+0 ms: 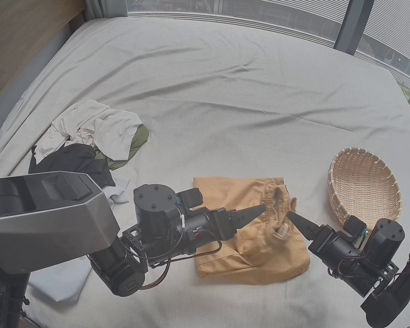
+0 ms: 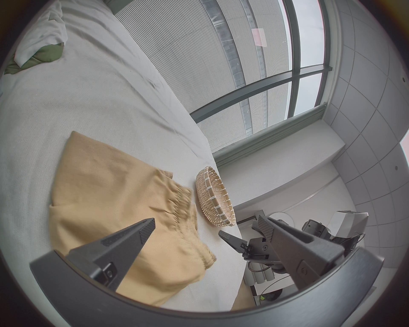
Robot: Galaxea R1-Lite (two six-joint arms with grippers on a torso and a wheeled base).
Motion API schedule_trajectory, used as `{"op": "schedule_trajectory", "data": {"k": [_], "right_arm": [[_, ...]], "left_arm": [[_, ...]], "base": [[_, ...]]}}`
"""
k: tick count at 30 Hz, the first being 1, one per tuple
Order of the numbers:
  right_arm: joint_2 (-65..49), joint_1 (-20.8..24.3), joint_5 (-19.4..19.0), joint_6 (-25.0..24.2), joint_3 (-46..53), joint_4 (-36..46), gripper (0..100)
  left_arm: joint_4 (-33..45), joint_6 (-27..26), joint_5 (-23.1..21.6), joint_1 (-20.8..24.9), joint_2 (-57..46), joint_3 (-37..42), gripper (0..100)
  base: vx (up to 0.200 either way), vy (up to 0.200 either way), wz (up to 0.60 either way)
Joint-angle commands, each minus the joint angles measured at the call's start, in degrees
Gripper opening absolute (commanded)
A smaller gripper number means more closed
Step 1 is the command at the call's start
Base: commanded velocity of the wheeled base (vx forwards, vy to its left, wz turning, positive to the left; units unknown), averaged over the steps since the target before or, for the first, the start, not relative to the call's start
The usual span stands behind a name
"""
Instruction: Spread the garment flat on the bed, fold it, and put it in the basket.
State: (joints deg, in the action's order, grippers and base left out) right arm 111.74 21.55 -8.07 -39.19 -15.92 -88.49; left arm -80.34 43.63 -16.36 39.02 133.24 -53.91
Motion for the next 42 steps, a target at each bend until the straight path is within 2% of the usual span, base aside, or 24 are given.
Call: {"op": "schedule_trajectory", "data": {"k": [1, 5, 10, 17, 33, 34, 42], "right_arm": [[0.15, -0.28, -0.02, -0.01, 0.54, 0.07, 100], [1.02, -0.37, 0.07, -0.01, 1.42, 0.07, 100], [4.72, -1.69, 0.16, -0.01, 1.86, 0.07, 100], [7.79, -2.13, 0.07, 0.17, 3.18, 0.07, 100], [13.59, -0.90, 0.16, 0.35, -2.98, 0.16, 100], [13.68, -0.46, 0.16, 0.35, -3.15, 0.16, 0], [13.94, -0.72, 0.25, 0.26, -3.50, 0.16, 0]], "left_arm": [[0.27, -0.48, 0.80, -0.17, -0.09, 0.47, 100], [-0.44, -1.71, 2.91, -1.40, -1.14, 4.51, 100], [-3.25, -5.49, 3.35, -4.22, -4.31, 14.53, 100], [-7.73, -6.01, 3.44, -6.77, -8.35, 24.38, 100], [-8.08, -6.72, 5.73, -9.58, -14.94, 34.83, 100], [-8.08, -6.80, 6.25, -9.67, -14.85, 35.36, 100], [-8.17, -8.30, 7.48, -10.46, -14.85, 37.65, 100]], "base": [[0.000, 0.000, 0.00], [0.000, 0.000, 0.00], [0.000, 0.000, 0.00], [0.000, 0.000, 0.00], [0.000, 0.000, 0.00], [0.000, 0.000, 0.00], [0.000, 0.000, 0.00]]}}
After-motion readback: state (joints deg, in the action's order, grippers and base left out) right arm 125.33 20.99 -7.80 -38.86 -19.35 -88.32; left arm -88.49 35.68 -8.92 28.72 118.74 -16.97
